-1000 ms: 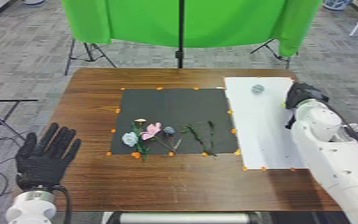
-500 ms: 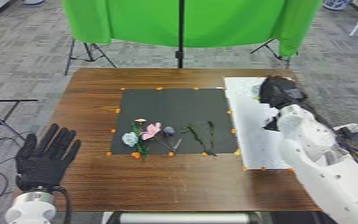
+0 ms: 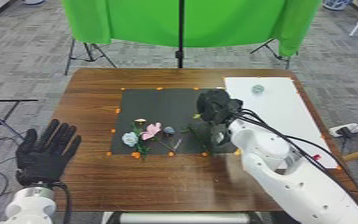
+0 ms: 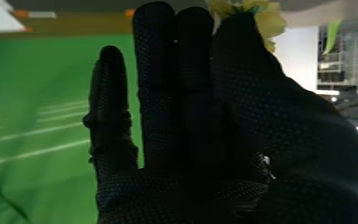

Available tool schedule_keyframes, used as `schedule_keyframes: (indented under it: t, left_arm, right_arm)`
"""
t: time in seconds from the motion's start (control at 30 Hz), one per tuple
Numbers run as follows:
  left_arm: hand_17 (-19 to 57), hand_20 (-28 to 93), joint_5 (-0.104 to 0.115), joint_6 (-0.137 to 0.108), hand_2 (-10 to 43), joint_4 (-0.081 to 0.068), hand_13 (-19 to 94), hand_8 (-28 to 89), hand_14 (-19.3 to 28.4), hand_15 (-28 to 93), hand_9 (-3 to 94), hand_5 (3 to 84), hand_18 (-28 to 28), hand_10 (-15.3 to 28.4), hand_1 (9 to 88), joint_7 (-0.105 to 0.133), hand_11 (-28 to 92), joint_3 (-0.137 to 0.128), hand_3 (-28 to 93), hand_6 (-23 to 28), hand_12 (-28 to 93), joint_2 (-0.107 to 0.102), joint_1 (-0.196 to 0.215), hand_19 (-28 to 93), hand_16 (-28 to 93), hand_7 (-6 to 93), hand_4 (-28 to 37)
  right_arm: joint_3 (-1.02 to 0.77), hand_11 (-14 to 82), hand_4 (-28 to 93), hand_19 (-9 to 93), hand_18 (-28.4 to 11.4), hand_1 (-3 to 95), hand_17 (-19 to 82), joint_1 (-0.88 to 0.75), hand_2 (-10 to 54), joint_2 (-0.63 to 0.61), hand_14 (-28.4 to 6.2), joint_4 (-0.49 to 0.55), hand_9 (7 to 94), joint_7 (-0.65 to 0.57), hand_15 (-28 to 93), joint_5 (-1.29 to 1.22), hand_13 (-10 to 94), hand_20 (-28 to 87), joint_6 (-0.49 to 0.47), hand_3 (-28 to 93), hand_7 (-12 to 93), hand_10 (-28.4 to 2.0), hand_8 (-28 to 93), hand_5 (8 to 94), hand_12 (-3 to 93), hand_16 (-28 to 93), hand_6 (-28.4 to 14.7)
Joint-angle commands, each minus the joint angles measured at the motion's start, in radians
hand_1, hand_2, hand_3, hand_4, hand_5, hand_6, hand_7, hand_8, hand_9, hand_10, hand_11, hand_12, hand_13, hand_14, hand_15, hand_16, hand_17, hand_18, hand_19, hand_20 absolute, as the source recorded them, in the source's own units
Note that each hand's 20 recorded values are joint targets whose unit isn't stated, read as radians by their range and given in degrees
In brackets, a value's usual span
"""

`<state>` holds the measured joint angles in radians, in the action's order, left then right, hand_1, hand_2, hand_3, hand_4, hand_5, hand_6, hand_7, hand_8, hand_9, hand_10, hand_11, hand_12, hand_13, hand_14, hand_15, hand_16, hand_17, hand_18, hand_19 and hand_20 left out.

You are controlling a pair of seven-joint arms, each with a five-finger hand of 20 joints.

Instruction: Arrange flowers

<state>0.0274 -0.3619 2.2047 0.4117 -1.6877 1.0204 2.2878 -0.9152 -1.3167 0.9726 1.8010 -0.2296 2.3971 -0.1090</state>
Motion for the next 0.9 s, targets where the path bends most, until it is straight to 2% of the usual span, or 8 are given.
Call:
schedule_keyframes:
  t: [0.03,0.2,0.3,0.37,0.63,0.67,0.8,0.9]
  left_arm:
    - [-4.2,15,-0.006,-0.003,16.9,-0.001,35,-11,13.4,29,41.7,45.6,14.3,14.5,26.4,-0.015,21,-0.011,72,8.1,11,0.001,0.024,38,-5,14.2,-28.3]
    - [-4.2,15,0.009,-0.027,16.9,0.008,35,-11,13.4,29,41.8,45.5,14.3,14.4,26.4,-0.006,21,-0.014,72,8.0,11,0.002,0.030,38,-5,14.2,-28.3]
    - [-4.2,16,0.008,-0.018,16.9,0.008,35,-11,13.4,30,42.1,46.2,14.3,14.6,26.4,0.000,21,-0.016,72,8.2,11,0.004,0.039,38,-5,14.4,-28.3]
    - [-4.2,16,-0.004,0.004,16.9,0.005,35,-11,13.4,30,42.3,46.3,14.3,14.5,26.4,-0.002,21,-0.016,72,8.3,11,0.005,0.043,38,-5,14.4,-28.3]
    - [-4.3,16,-0.003,0.007,16.9,0.001,35,-11,13.4,29,42.3,45.9,14.4,14.5,26.4,0.002,21,-0.008,72,8.1,10,0.005,0.031,38,-5,14.1,-28.3]
    - [-4.2,16,-0.006,0.020,16.8,-0.002,35,-11,13.4,29,42.3,45.9,14.3,14.5,26.3,0.003,21,-0.007,72,8.1,10,0.005,0.033,38,-5,14.1,-28.3]
    - [-4.2,15,0.000,0.008,16.9,0.000,35,-11,13.5,30,42.1,45.8,14.3,14.6,26.6,0.008,21,-0.004,74,8.1,10,0.006,0.032,38,-5,14.0,-28.3]
    - [-4.2,15,-0.001,0.003,16.9,0.001,35,-11,13.4,29,42.1,45.8,14.3,14.6,26.7,0.010,21,-0.004,74,8.1,10,0.005,0.032,38,-5,14.0,-28.3]
  right_arm:
    - [-0.012,9.7,-28,67,-18.2,61.7,29,-0.042,-9.5,0.001,-4.4,0.001,83.2,0.013,21,0.029,70,32,-0.040,66,29,-9.5,-2,74.9,39.6,41,0.8]
    - [-0.040,6.7,-28,68,-18.1,61.6,28,-0.065,-9.5,-0.004,-5.4,0.026,76.9,0.041,21,0.031,67,31,-0.093,66,19,-9.8,-4,69.6,30.5,39,1.5]
    - [-0.049,10.9,-28,67,-17.8,61.1,27,-0.072,-9.5,-0.010,-5.4,0.041,71.2,0.051,21,0.033,66,30,-0.118,66,16,-9.5,-10,66.5,21.8,38,2.5]
    - [-0.061,11.5,-28,67,-17.8,59.7,27,-0.078,-9.5,-0.014,-5.8,0.050,67.3,0.049,21,0.032,65,30,-0.121,68,15,-9.1,-13,63.3,17.1,37,2.8]
    - [-0.194,9.4,-28,69,-18.2,52.8,27,-0.090,-9.5,0.002,-8.1,0.090,60.2,0.005,28,-0.008,62,30,-0.111,77,14,-9.7,-12,57.8,14.3,25,1.5]
    - [-0.216,9.3,-28,70,-18.3,51.8,27,-0.086,-9.5,0.004,-8.3,0.089,60.2,0.001,28,-0.007,62,30,-0.108,77,13,-9.8,-12,57.6,14.3,24,1.3]
    - [-0.256,8.6,-28,70,-18.0,48.7,27,-0.024,-9.5,0.008,-8.9,0.021,59.2,-0.046,28,0.022,59,31,-0.046,75,12,-10.5,-12,57.1,14.0,23,1.3]
    - [-0.256,6.5,-28,65,-17.4,44.1,23,0.067,-9.5,0.041,-11.3,-0.108,51.6,-0.086,22,0.024,49,29,-0.014,76,12,-11.3,-12,54.0,13.4,21,0.2]
